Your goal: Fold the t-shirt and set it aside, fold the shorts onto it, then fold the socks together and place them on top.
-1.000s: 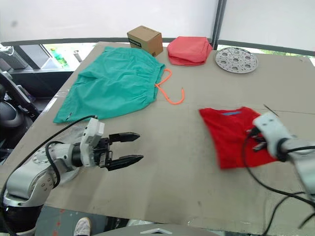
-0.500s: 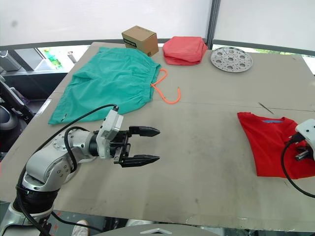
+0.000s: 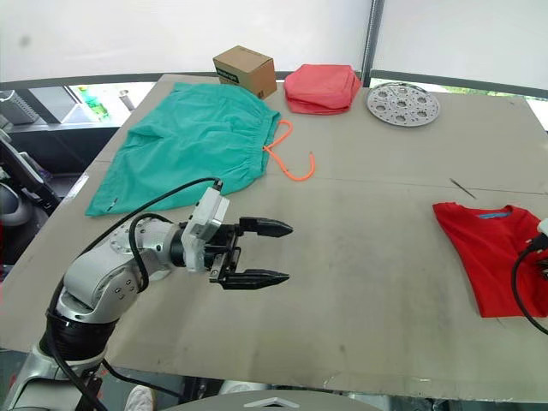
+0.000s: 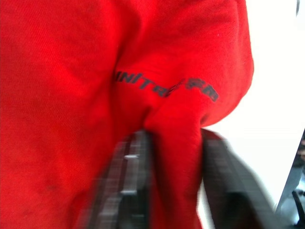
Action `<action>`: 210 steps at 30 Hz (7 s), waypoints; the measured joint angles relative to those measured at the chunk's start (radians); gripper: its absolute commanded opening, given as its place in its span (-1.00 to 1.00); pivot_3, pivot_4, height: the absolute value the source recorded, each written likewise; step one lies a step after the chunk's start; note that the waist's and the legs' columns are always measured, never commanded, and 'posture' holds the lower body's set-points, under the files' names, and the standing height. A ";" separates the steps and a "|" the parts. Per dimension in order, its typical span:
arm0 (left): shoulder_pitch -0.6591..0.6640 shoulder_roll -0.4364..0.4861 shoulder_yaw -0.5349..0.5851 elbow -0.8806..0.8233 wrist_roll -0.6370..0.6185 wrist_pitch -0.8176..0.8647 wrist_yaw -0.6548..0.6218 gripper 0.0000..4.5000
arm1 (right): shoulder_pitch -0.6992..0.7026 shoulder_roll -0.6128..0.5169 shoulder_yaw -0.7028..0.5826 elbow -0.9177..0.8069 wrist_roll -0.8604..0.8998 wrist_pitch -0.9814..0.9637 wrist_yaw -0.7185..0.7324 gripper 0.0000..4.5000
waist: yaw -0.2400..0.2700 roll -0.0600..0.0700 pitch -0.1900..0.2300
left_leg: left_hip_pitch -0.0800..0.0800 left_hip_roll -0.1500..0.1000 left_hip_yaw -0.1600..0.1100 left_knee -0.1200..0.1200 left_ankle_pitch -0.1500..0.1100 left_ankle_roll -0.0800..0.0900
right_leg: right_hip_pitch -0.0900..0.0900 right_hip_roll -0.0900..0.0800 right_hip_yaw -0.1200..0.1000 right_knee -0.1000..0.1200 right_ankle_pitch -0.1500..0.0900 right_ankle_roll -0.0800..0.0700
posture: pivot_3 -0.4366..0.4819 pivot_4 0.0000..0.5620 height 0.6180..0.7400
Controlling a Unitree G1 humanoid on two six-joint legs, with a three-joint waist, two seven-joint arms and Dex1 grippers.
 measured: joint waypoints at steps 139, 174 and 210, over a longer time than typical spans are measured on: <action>-0.156 0.181 0.289 0.450 0.276 -0.545 0.287 -1.00 | -0.835 0.364 0.435 -0.195 -0.016 -0.355 -0.133 -0.98 | -0.028 -0.012 0.015 | -0.003 0.000 0.013 -0.010 0.004 -0.008 | -0.003 -0.005 -0.013 0.000 0.009 0.012 | -0.05 -0.47 1.00; -0.876 -0.044 -0.219 1.223 0.733 -0.574 0.039 -1.00 | -0.708 0.085 0.542 -0.407 0.231 0.303 -0.004 -0.98 | 0.001 -0.009 0.013 | -0.004 -0.001 0.014 0.007 -0.003 0.004 | -0.002 -0.005 -0.016 0.001 0.011 0.004 | -0.05 -0.47 1.00; -0.221 -0.124 0.203 0.238 0.126 0.140 0.142 0.60 | -0.492 1.293 -0.247 -1.027 -0.012 0.849 -0.233 0.98 | -0.025 0.000 0.010 | -0.001 0.002 0.010 0.009 0.000 -0.003 | 0.000 -0.006 -0.013 0.007 0.010 0.005 | -0.05 -0.47 1.00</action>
